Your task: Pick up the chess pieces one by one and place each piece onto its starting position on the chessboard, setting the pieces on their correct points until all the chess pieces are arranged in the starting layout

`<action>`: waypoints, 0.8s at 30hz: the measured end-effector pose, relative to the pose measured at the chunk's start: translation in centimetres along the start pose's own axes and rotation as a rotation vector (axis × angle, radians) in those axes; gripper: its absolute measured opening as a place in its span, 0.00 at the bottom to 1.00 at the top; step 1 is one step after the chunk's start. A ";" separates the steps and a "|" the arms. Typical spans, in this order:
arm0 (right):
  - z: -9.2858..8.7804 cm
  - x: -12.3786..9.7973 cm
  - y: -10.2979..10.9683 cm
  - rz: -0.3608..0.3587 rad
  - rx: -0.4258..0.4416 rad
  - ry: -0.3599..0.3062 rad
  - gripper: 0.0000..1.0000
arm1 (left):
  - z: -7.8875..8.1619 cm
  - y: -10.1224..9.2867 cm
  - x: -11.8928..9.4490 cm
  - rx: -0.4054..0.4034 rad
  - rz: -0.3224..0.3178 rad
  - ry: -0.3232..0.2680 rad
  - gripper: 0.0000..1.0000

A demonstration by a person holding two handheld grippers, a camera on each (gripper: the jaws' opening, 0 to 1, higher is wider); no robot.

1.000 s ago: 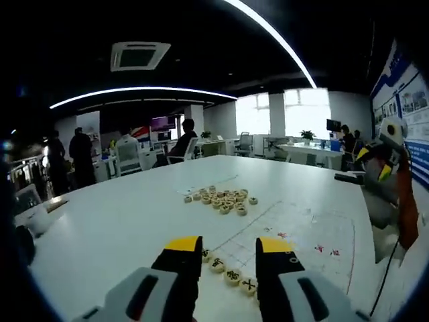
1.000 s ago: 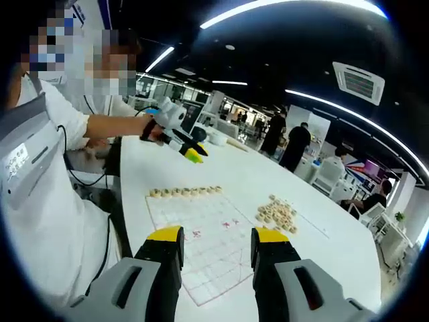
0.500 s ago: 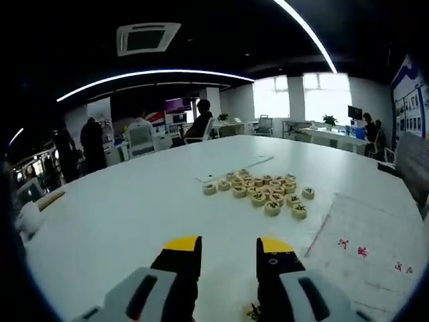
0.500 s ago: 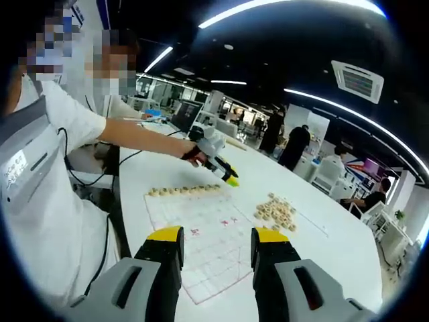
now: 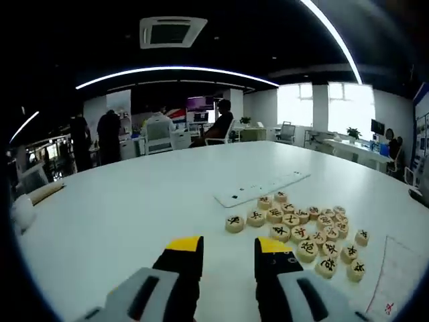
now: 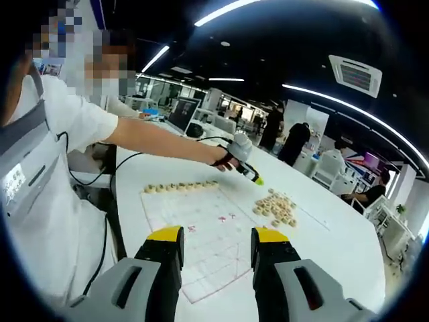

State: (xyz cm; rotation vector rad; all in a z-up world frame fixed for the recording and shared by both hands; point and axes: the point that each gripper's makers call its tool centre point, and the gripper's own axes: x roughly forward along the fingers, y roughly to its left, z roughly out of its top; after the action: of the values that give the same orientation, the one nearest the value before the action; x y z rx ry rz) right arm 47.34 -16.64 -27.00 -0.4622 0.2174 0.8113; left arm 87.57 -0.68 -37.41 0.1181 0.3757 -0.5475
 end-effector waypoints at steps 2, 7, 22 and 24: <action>-0.2 0.0 -0.3 -0.006 0.009 0.003 0.41 | -0.1 -0.3 1.0 0.007 -0.003 0.011 0.32; -0.7 -0.1 -1.1 -0.035 0.035 0.008 0.41 | -0.7 0.1 3.1 0.036 0.014 0.049 0.32; -1.9 -0.1 -2.8 -0.078 0.091 0.017 0.40 | -0.8 0.8 6.2 0.001 0.031 0.033 0.20; -2.0 -0.1 -2.8 -0.078 0.092 0.018 0.40 | -1.0 0.6 5.9 0.011 0.028 0.036 0.20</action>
State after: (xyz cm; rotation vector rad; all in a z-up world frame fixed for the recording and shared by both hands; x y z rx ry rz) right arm 49.37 -19.32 -27.81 -0.3890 0.2507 0.7183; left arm 92.25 -2.84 -40.57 0.1435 0.4060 -0.5199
